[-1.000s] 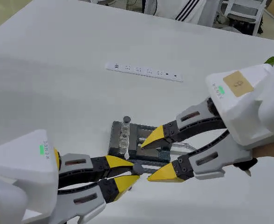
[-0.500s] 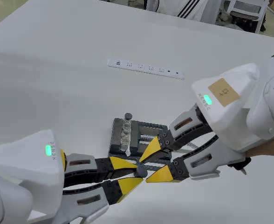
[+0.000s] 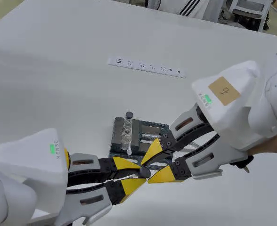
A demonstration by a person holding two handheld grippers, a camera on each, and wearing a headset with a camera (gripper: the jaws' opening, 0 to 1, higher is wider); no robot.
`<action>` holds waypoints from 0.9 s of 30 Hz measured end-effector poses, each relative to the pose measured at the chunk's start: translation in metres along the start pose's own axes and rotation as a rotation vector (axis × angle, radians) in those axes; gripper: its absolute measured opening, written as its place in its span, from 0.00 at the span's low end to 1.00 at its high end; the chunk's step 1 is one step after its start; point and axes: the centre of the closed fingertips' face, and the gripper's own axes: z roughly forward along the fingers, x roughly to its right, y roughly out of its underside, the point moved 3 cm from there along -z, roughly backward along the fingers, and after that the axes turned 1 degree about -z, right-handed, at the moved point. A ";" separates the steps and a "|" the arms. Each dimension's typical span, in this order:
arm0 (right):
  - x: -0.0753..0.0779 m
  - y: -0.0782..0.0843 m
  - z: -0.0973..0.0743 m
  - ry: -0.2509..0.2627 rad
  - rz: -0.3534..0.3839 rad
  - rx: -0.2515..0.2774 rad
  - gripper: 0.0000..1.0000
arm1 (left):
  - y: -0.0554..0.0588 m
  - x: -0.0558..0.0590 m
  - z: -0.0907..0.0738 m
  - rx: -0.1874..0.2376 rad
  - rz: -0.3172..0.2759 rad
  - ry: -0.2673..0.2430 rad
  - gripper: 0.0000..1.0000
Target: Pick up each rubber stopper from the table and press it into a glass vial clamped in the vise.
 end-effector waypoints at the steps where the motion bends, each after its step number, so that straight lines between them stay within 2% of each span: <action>1: 0.000 0.000 0.000 0.002 0.001 -0.001 0.07 | 0.000 0.000 0.000 -0.001 0.001 0.001 0.04; 11: 0.001 0.000 0.001 -0.002 -0.008 -0.007 0.07 | 0.001 0.000 -0.001 -0.007 0.011 -0.001 0.04; 17: 0.000 0.001 0.001 -0.023 0.031 -0.015 0.07 | 0.001 0.002 0.000 -0.028 0.061 0.003 0.04; 25: 0.001 0.000 -0.002 -0.038 0.094 0.001 0.07 | -0.001 0.002 0.001 -0.033 0.089 0.004 0.04; 27: 0.001 0.001 -0.002 -0.041 0.088 0.000 0.07 | -0.002 0.003 0.001 -0.036 0.093 0.004 0.04</action>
